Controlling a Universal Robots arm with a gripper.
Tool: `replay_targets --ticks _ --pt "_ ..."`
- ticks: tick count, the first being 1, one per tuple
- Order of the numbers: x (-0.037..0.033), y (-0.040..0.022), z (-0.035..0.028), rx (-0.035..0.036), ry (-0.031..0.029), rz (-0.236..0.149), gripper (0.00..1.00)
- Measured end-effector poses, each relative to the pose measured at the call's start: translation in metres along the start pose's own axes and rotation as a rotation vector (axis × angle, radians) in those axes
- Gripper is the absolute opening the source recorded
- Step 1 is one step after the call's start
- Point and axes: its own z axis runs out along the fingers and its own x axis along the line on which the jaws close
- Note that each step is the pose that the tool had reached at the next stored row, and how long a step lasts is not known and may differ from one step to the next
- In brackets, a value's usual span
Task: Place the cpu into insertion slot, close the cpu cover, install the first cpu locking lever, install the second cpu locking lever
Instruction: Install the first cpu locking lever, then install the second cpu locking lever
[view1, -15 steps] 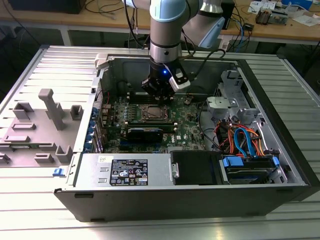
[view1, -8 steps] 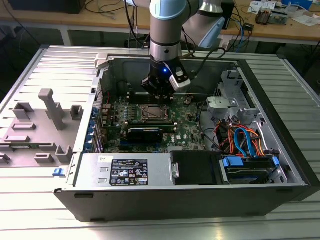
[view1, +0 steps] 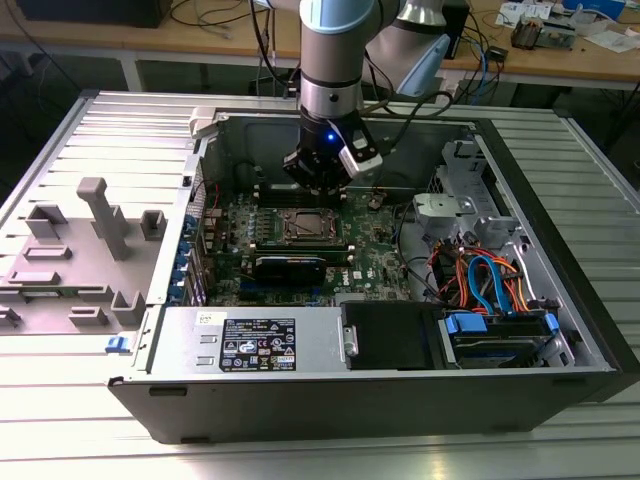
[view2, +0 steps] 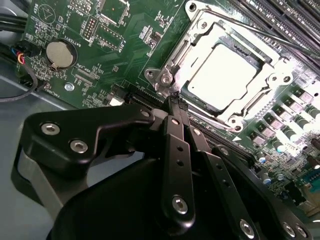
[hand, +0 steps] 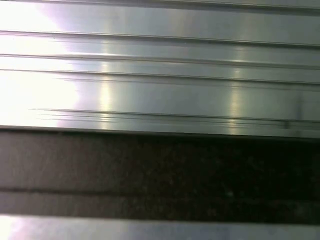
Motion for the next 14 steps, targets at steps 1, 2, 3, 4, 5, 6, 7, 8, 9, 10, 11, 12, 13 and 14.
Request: replay_targets --ticks 1,2,3,4,5,6,7,8,9,10,11,12,13,14 --pt "0.0000 -0.0005 0.0000 0.0000 0.0002 0.000 0.11" --pt "0.0001 -0.0008 0.0000 -0.0001 0.0001 0.000 0.11" --pt "0.0001 -0.0009 0.0000 -0.0001 0.0001 0.000 0.11" --pt "0.0001 -0.0009 0.0000 0.0000 0.0001 0.000 0.11" --pt "0.0001 -0.0009 0.0000 -0.0001 0.0002 0.000 0.11" --pt "0.0001 -0.0013 0.0000 -0.0001 0.0001 0.000 0.11" --pt "0.0001 -0.0016 0.0000 -0.0001 0.0001 0.000 0.11" --pt "0.0001 -0.0016 0.0000 0.0000 0.0001 0.000 0.11" --pt "0.0001 -0.0017 0.0000 0.0000 0.0001 0.000 0.11" --pt "0.0001 -0.0017 0.0000 0.0000 0.0002 0.000 0.11" --pt "0.0001 -0.0019 0.0000 -0.0001 0.0001 0.000 0.11" --pt "0.0001 -0.0021 0.0000 -0.0001 0.0001 0.000 0.11" --pt "0.0001 -0.0024 0.0000 0.0000 0.0002 0.000 0.11" --pt "0.0001 -0.0027 0.0000 0.0000 0.0002 0.000 0.11"
